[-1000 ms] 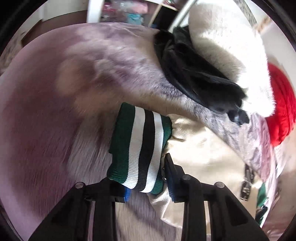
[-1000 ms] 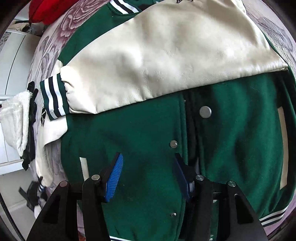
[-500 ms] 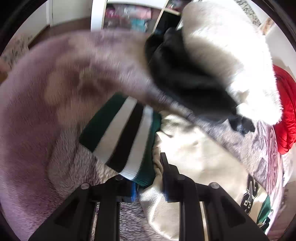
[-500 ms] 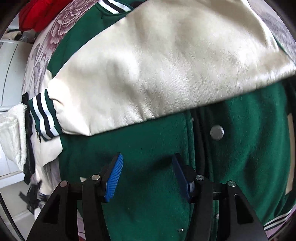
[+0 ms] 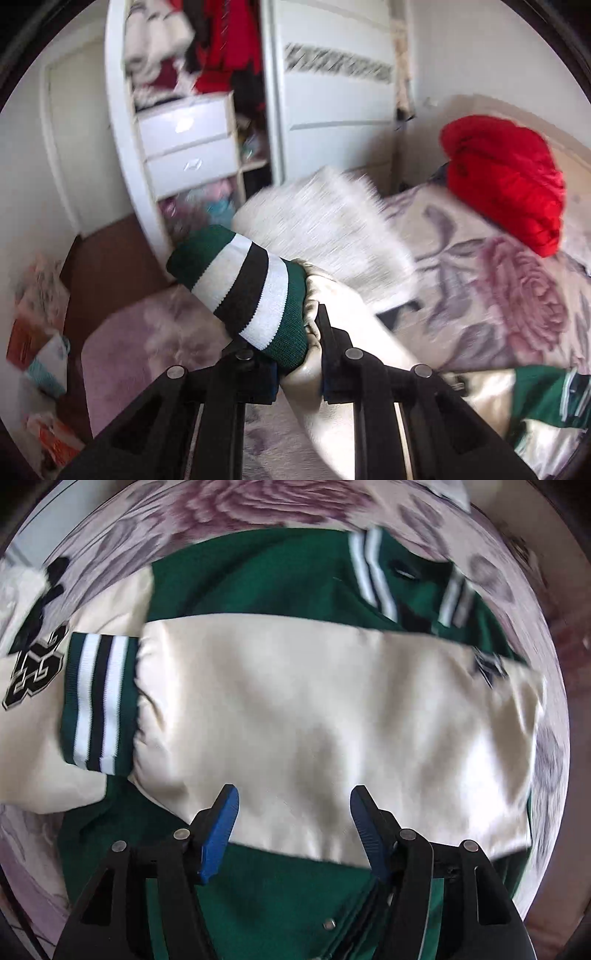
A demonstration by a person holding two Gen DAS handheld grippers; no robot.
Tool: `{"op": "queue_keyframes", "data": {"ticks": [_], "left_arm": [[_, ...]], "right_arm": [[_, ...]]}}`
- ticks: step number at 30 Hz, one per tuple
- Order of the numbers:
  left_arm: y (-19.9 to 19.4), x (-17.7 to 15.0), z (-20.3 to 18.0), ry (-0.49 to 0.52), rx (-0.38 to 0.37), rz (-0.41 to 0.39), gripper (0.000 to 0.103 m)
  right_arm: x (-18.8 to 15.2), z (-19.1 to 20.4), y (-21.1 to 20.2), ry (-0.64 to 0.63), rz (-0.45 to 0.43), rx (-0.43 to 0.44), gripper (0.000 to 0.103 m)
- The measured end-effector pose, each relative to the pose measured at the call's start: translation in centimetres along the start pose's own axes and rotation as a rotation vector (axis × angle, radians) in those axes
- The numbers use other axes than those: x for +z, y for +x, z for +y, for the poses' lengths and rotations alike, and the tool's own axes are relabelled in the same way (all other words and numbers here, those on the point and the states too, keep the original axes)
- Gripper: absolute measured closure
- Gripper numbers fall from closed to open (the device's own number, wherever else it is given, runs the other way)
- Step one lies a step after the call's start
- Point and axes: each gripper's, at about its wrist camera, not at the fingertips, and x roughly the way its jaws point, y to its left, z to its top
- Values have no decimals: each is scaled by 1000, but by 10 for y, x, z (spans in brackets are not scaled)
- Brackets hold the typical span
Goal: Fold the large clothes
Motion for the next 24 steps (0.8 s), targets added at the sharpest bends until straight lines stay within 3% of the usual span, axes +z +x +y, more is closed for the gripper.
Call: {"op": "queue_keyframes", "data": {"ticks": [4, 7, 11, 15, 17, 20, 24], "left_arm": [[-46, 20, -60, 69, -86, -80, 91], [-78, 22, -119, 134, -193, -113, 91], [-128, 10, -208, 217, -375, -111, 91], [-178, -33, -315, 337, -590, -30, 91], [-205, -72, -371, 444, -686, 32, 91], [-223, -133, -434, 586, -755, 175, 91], [-224, -211, -485, 767, -751, 359, 90]], "right_arm": [[8, -3, -14, -32, -46, 41, 38], [-4, -35, -30, 11, -59, 73, 38], [-36, -100, -37, 149, -11, 112, 38], [-83, -192, -23, 349, 59, 132, 38], [-114, -234, -17, 446, 87, 136, 38], [-153, -292, -7, 550, 117, 118, 38], [-199, -354, 6, 632, 150, 87, 38]]}}
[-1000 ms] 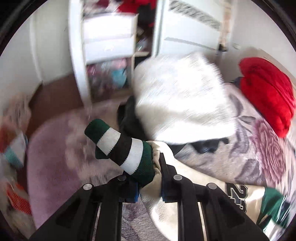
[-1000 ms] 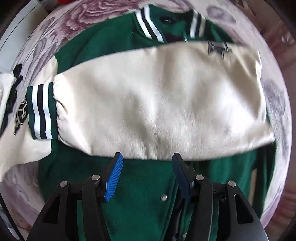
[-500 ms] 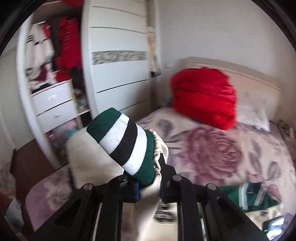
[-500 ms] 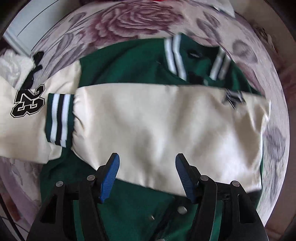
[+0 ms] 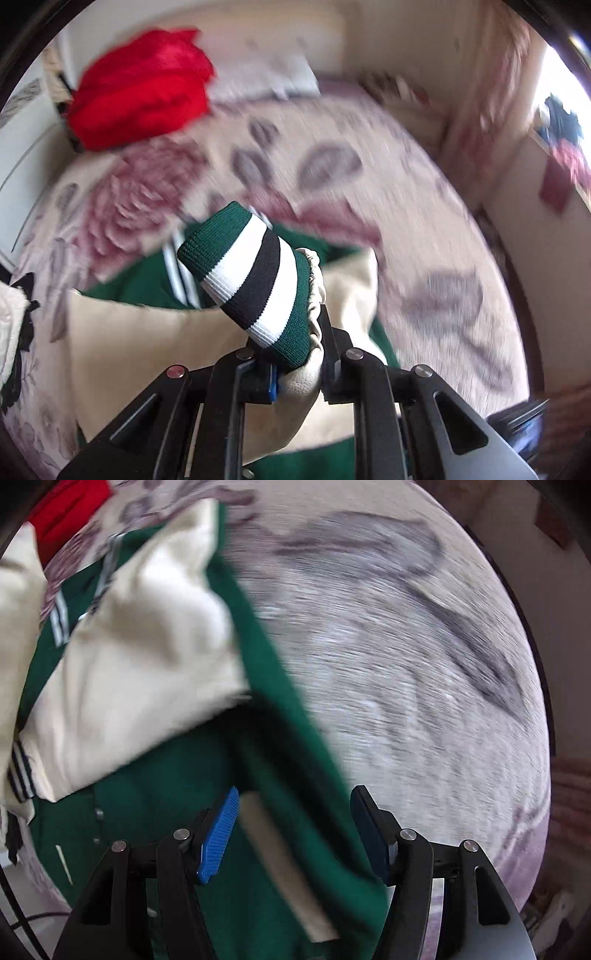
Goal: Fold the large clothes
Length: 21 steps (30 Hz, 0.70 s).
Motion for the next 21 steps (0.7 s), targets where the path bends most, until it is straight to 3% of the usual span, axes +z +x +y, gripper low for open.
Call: {"op": "queue_keyframes", "data": {"ticks": [3, 5, 7, 8, 13, 15, 17, 21], "left_arm": [[35, -23, -21, 43, -33, 114, 77], [45, -34, -22, 33, -103, 173, 69], [49, -39, -23, 30, -122, 202, 26], [50, -39, -22, 29, -131, 204, 18], [20, -47, 37, -75, -173, 194, 16], [9, -55, 75, -123, -125, 187, 16], [-1, -66, 129, -194, -19, 189, 16], [11, -88, 224, -298, 212, 221, 16]], "right_arm": [[-1, -42, 4, 46, 10, 3, 38], [-2, -65, 5, 78, 8, 19, 38], [-1, -84, 5, 120, 14, 63, 37], [-1, -93, 4, 150, 13, 92, 37], [10, -109, -14, 246, -39, 279, 33], [23, -98, -22, 236, -74, 362, 28], [37, -70, -26, 197, -99, 432, 27], [74, -1, -11, 93, -81, 486, 26]]}}
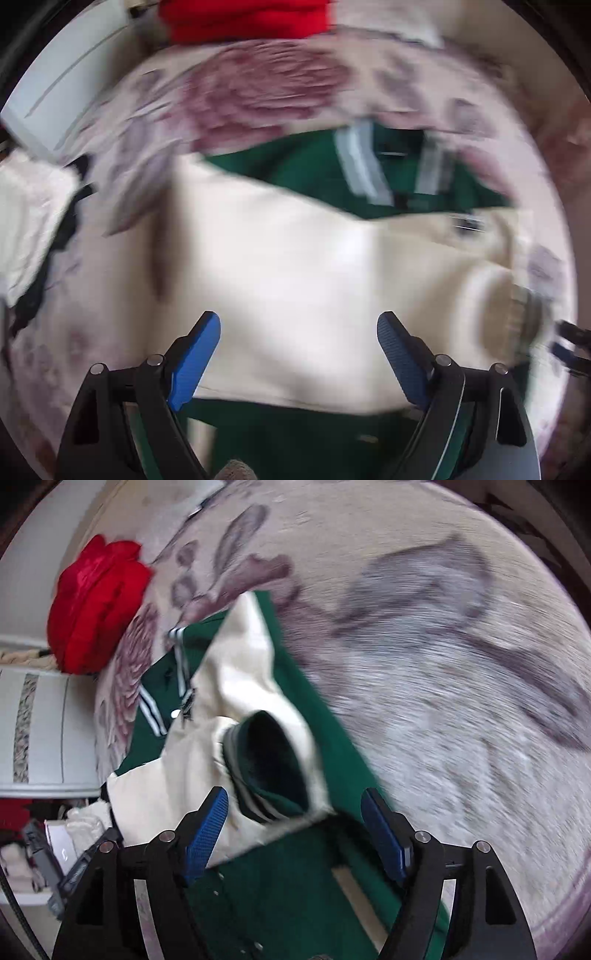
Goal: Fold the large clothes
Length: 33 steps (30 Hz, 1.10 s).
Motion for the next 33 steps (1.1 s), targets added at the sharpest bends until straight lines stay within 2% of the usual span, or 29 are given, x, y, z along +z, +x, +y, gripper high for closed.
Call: {"op": "queue_keyframes", "data": {"ticks": [2, 3, 4, 5, 6, 7, 8, 11, 12, 13, 15, 17, 19, 22, 23, 26, 27, 29, 31, 33], "left_arm": [[34, 9, 43, -61, 96, 24, 16], [46, 13, 55, -80, 118, 37, 16], [56, 16, 66, -101, 106, 40, 16], [64, 18, 67, -103, 112, 39, 16], [70, 22, 67, -94, 133, 38, 16], [74, 25, 65, -80, 139, 30, 16], [73, 28, 63, -70, 135, 21, 16], [86, 39, 55, -47, 99, 10, 10], [96, 42, 54, -42, 99, 20, 7], [106, 43, 52, -36, 101, 41, 7], [118, 46, 50, -31, 103, 64, 7], [107, 46, 47, -12, 115, 59, 7], [84, 40, 45, 1, 112, 38, 7], [40, 10, 47, 18, 129, 10, 7], [29, -3, 47, 23, 130, 9, 7], [12, -52, 49, 37, 176, 45, 7], [13, -69, 50, 43, 187, 75, 7], [18, -98, 53, 34, 202, 162, 7], [17, -103, 58, -4, 199, 209, 7], [9, -87, 61, -42, 210, 191, 7]], "right_arm": [[10, 20, 32, -39, 73, -44, 26], [15, 27, 50, -60, 132, -56, 26], [16, 35, 61, -77, 161, -66, 36], [17, 46, 65, -122, 153, -74, 66], [16, 58, 65, -177, 131, -83, 81], [17, 70, 60, -228, 106, -88, 93], [18, 79, 49, -253, 59, -78, 95], [27, 92, 21, -254, -80, -149, 96], [34, 89, 22, -234, -93, -178, 96], [43, 85, 31, -217, -79, -216, 96], [55, 74, 59, -199, 13, -290, 96], [53, 70, 75, -204, 94, -345, 92], [49, 74, 69, -200, 124, -357, 82], [22, 74, 34, -170, 131, -309, 61], [3, 74, 22, -162, 136, -266, 58], [-62, 76, 16, -131, 251, -132, 58], [-87, 76, 23, -105, 313, -78, 58], [-127, 76, 42, -61, 428, -24, 58], [-150, 82, 55, -37, 470, 10, 58], [-144, 95, 60, -42, 450, 40, 58]]}}
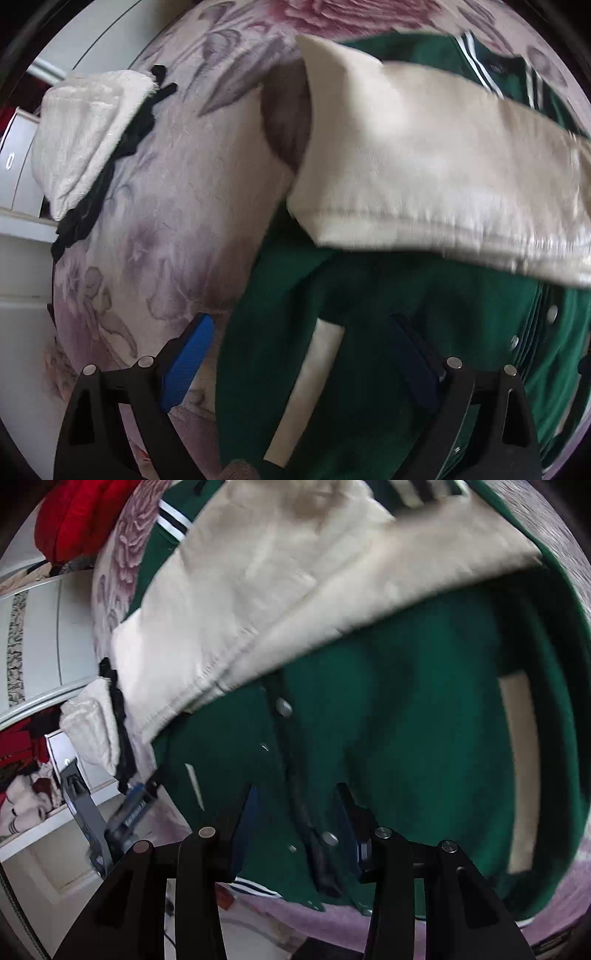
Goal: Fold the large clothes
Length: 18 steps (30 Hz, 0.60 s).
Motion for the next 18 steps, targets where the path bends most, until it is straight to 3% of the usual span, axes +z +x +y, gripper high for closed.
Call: {"op": "queue_keyframes", "data": {"ticks": [2, 5, 10, 15, 18], "left_arm": [[-16, 29, -4, -12, 31, -72, 7], [-29, 98, -26, -10, 48, -169, 7], [13, 203, -75, 43, 28, -134, 7], [47, 253, -103, 120, 108, -122, 7], [56, 261, -107, 136, 124, -126, 7]], "right_arm": [[28, 19, -8, -38, -48, 9, 58], [89, 58, -29, -119, -131, -23, 58], [202, 125, -30, -232, -196, -32, 58], [289, 161, 23, -302, -85, -95, 58], [309, 160, 59, -286, -9, -113, 58]]}}
